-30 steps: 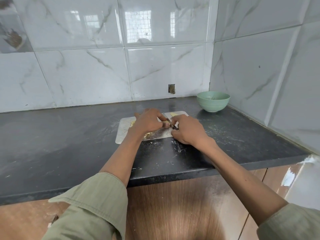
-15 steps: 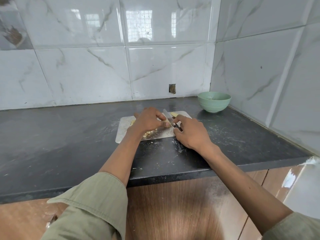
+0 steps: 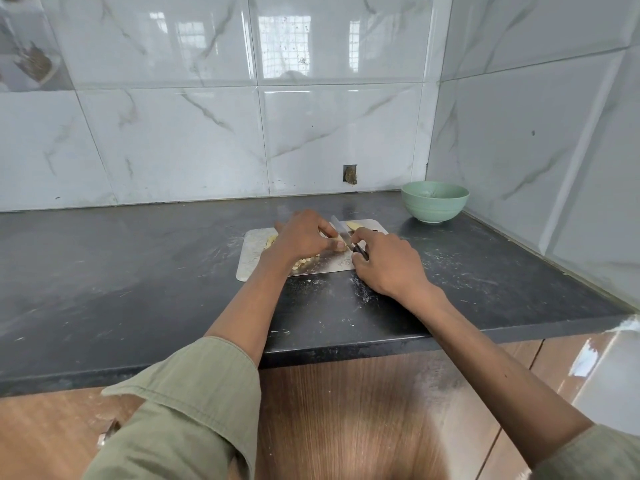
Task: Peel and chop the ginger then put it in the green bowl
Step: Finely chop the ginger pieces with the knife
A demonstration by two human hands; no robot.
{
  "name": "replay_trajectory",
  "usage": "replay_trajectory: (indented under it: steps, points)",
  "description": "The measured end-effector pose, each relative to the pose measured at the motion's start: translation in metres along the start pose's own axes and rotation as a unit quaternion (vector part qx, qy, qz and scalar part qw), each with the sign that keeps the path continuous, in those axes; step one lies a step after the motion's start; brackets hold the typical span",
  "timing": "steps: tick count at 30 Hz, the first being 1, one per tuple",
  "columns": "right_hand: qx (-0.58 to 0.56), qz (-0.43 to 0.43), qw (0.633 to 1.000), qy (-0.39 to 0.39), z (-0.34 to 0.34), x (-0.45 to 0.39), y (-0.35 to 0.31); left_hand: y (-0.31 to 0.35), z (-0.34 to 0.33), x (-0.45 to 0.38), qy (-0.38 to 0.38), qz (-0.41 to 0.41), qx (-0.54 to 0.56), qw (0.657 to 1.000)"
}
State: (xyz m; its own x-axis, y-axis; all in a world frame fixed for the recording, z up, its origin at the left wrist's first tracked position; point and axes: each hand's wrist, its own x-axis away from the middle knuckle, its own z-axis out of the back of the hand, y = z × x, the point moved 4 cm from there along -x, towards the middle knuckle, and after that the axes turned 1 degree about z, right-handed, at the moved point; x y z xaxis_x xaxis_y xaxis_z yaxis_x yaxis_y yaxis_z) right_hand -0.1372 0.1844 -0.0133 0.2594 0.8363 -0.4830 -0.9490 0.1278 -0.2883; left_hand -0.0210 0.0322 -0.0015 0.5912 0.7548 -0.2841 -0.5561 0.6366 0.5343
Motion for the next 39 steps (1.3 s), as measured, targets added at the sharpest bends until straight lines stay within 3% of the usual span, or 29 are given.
replay_trajectory:
  steps: [6,17,26,33,39]
  points:
    - [-0.033,-0.015,0.997,-0.062,0.0,-0.017,0.0,0.004,0.002,0.003,0.02,-0.006,-0.046,0.999]
    - [-0.033,-0.004,0.999,0.001,-0.008,-0.006,0.003,0.006,0.006,0.006,0.012,0.008,-0.012,1.0]
    - [-0.029,-0.021,0.999,-0.02,-0.009,-0.008,-0.002,0.01,0.006,0.009,0.028,-0.002,-0.017,0.999]
    - [-0.033,-0.027,0.995,-0.088,-0.003,-0.024,-0.007,0.01,0.006,0.011,0.039,0.009,-0.042,0.998]
    - [-0.054,-0.032,0.997,-0.054,-0.007,-0.015,-0.004,0.006,0.009,0.012,0.047,0.02,-0.038,0.998]
